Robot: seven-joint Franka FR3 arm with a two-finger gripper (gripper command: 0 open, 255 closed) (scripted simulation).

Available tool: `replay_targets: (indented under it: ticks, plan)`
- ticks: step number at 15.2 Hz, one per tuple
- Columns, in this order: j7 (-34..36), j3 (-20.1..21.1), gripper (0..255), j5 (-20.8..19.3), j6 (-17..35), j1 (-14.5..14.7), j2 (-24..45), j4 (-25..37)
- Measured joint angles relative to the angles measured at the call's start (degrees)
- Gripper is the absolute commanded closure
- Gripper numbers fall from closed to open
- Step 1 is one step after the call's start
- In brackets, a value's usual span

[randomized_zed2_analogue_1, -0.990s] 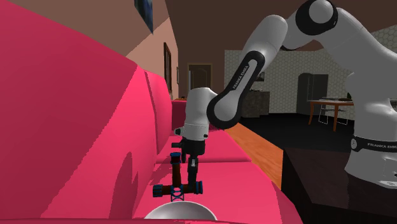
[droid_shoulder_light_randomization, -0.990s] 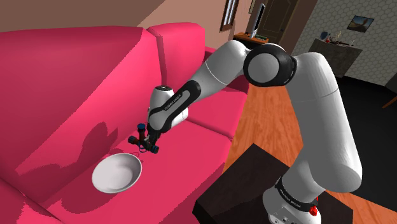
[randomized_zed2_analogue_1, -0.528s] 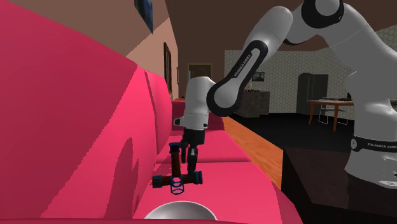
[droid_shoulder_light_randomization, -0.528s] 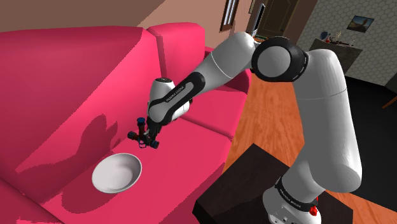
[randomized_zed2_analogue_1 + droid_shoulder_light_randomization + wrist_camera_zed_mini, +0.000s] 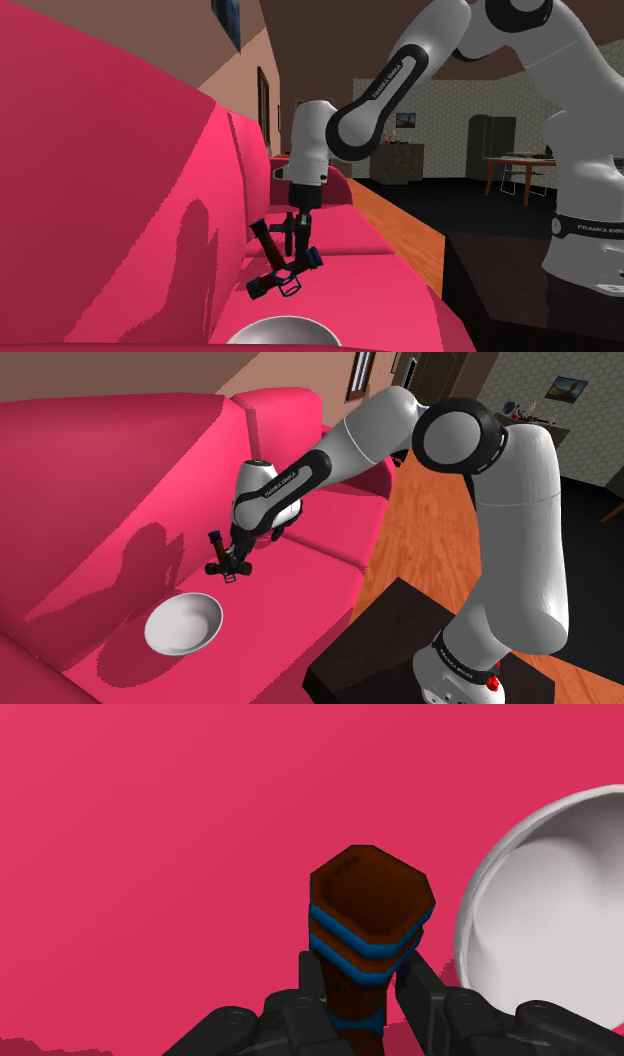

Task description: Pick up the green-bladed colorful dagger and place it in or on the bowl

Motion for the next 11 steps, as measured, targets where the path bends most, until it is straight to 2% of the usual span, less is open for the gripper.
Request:
replay_targets:
  ticks: [9,11]
  plan:
    - [0.4,0.3,255,0.3,-5.0,-0.3,-5.3,-0.2]
    - [2.1,0.5,255,0.0,-4.9,1.0,-5.3,-0.2]
